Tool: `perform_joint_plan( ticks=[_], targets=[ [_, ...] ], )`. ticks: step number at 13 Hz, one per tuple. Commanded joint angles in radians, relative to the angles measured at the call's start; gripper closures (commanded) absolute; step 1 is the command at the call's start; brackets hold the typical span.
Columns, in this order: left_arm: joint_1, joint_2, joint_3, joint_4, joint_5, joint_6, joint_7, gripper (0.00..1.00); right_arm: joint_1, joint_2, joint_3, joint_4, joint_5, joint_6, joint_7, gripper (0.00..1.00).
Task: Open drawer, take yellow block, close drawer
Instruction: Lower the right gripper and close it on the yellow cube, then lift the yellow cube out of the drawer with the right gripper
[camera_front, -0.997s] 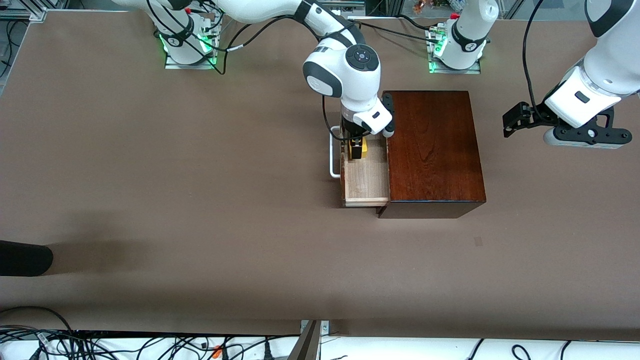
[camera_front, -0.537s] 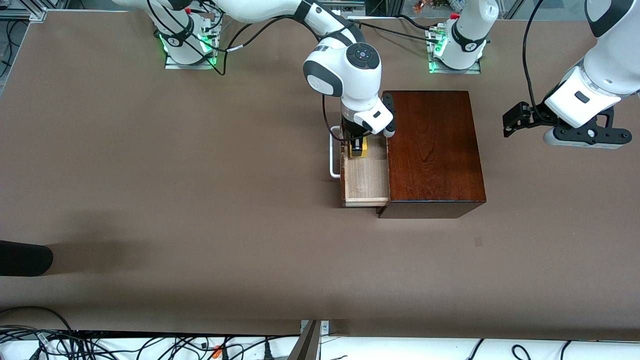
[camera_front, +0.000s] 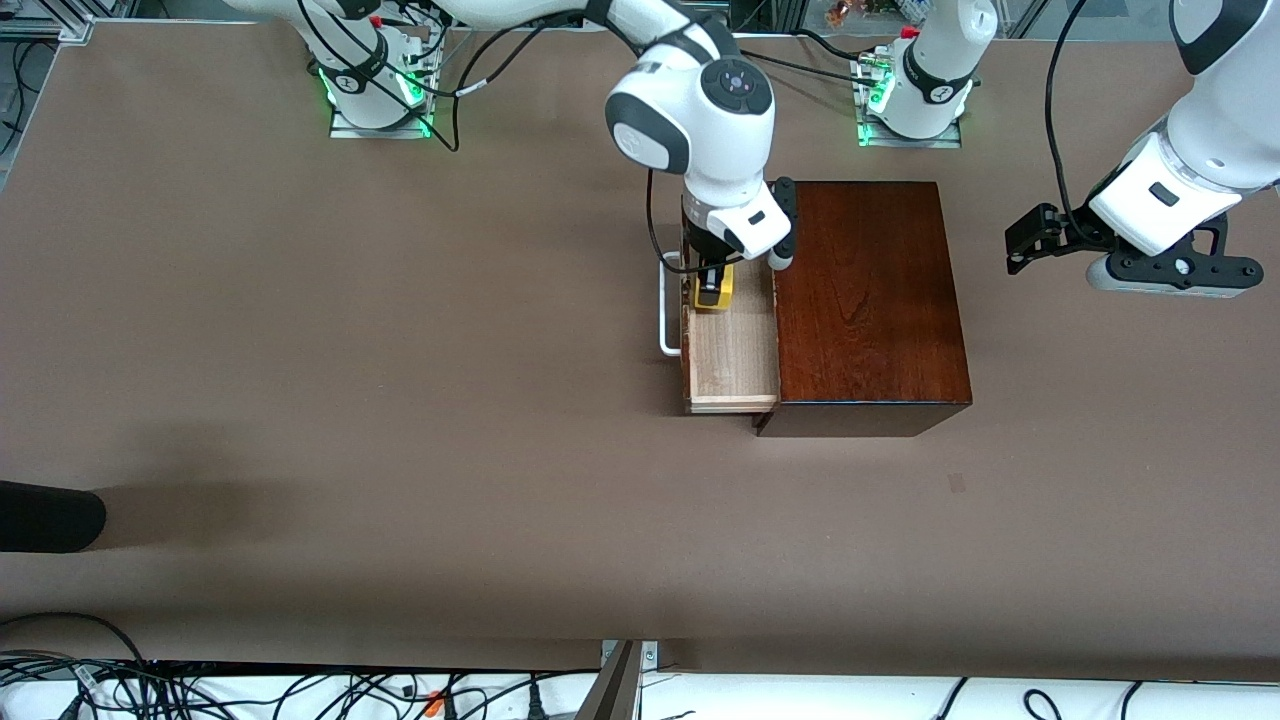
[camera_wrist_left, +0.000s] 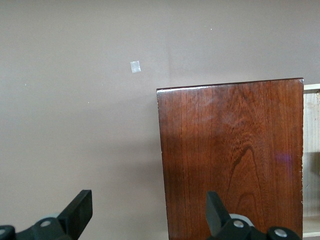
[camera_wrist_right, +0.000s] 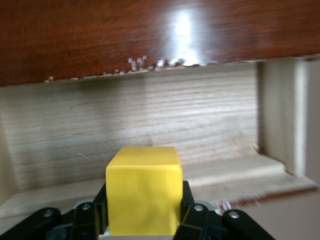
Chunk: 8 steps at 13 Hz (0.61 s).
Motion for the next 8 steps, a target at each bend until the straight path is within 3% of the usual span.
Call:
perform_joint_plan(
  ticks=[1, 4, 8],
  targets=[
    [0.008, -0.015, -0.010, -0.009, 0.017, -0.008, 0.004, 0.00, -0.013, -0.079, -0.013, 0.014, 0.031, -0.069, 0.092, 1.00],
    [0.008, -0.015, -0.010, -0.009, 0.017, -0.008, 0.004, 0.00, -0.123, -0.158, -0.012, 0.014, 0.118, -0.143, 0.093, 1.00],
    [0.007, -0.015, -0.010, -0.007, 0.016, -0.008, 0.002, 0.00, -0.282, -0.290, -0.015, 0.009, 0.152, -0.281, 0.098, 1.00]
  ],
)
